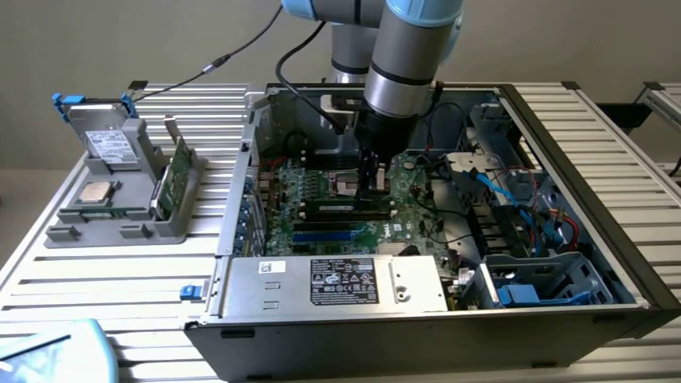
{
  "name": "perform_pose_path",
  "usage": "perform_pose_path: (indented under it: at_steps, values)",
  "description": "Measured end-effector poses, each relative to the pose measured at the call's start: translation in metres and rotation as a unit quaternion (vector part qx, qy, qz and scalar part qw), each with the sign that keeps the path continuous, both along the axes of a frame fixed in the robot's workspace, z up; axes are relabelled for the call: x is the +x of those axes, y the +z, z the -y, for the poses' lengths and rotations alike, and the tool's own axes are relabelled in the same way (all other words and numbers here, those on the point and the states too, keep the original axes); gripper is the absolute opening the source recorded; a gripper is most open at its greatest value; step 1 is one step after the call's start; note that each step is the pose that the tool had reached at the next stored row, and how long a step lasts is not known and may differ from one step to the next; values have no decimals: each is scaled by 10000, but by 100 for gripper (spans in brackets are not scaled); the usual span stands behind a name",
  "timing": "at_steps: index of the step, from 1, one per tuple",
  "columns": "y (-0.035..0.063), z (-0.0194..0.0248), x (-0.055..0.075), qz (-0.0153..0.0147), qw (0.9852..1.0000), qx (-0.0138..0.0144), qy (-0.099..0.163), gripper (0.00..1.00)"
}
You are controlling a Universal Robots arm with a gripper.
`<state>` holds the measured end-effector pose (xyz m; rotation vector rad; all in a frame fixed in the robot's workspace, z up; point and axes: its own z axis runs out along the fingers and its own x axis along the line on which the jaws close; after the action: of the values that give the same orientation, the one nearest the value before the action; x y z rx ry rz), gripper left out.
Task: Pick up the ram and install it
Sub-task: 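Insert the ram into the slot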
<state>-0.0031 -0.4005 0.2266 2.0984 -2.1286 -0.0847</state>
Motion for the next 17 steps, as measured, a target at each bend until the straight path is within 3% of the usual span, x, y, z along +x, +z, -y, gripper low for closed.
perform_pose_path:
  at_steps: [17]
  values:
    - [-8, 0, 11, 0, 10000, -14, -36, 13]
